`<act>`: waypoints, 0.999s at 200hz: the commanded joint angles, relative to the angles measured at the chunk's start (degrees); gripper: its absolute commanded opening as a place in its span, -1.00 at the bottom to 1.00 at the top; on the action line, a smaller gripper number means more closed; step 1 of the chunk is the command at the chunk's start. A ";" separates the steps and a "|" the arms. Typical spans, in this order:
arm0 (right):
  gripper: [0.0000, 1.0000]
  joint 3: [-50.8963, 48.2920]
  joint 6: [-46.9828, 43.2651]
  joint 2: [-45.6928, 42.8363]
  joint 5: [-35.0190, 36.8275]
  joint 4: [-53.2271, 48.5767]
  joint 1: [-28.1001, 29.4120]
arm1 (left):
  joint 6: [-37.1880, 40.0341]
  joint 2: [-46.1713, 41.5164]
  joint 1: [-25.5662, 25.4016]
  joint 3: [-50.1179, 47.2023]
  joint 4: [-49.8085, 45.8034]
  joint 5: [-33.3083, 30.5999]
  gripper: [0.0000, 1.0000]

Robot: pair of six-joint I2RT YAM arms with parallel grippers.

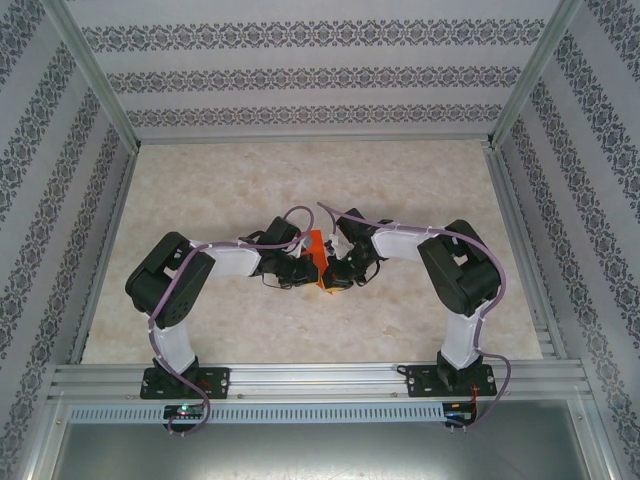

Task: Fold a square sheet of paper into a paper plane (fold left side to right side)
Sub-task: Third fold the triangle at the center of the table.

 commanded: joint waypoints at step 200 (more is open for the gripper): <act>-1.00 -1.52 -1.55 2.59 7.04 -5.69 -0.07 | 12.47 -9.81 16.15 -3.89 -8.25 -7.60 -1.00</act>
